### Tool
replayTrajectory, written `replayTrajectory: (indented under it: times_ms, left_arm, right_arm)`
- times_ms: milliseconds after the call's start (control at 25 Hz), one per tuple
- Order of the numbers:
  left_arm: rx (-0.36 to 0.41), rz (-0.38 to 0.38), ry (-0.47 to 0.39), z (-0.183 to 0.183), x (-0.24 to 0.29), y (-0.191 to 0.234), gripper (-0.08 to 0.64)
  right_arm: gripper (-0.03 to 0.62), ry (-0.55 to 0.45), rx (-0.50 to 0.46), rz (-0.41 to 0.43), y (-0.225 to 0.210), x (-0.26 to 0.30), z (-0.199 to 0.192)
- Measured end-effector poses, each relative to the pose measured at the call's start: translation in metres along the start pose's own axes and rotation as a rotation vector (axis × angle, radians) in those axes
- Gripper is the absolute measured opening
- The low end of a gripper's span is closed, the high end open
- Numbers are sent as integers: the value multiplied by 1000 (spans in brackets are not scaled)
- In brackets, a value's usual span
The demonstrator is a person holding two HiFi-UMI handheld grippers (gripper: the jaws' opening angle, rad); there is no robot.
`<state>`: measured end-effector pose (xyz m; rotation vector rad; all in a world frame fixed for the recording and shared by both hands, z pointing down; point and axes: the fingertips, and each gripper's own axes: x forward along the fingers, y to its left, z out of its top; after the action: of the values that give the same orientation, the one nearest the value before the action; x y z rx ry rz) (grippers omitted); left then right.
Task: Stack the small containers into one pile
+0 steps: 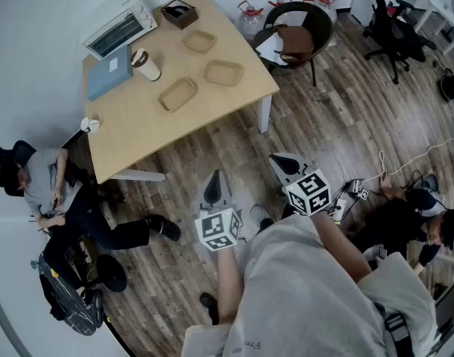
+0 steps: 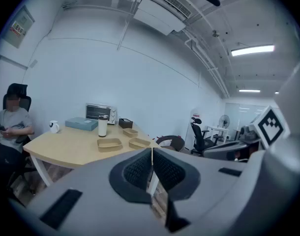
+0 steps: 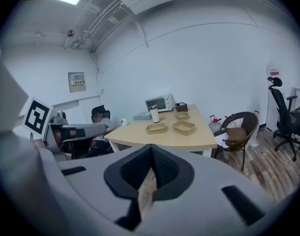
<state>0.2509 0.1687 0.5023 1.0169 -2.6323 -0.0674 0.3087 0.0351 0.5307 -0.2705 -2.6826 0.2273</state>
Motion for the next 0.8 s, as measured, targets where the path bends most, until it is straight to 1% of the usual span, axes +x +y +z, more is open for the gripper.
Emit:
replayTrajectory:
  times_ms: [120,320,400,600,720,800]
  left_arm:
    - [-14,9,3,-1,-10,9,11]
    - [-12,58,26,-8,-21,24,6]
    - [-18,65,28,-10,-26,29,6]
    - [-82,27,18,-7,-27,26,9]
    - [-100,9,28,-10,-21,21,11]
    - [-102,10,42,-13,-16,22,12]
  right_arm:
    - [0,-5,3,-18,9,-1,1]
    - [0,-9,-16,-31,21,1,2]
    - [0,-4,-11,-33,26,3,-1]
    - [3,8,16,-54,29,9,-8]
    - [5,19,12,-52,33,13,-12]
    - [34,20,7,-40,35,18,-13]
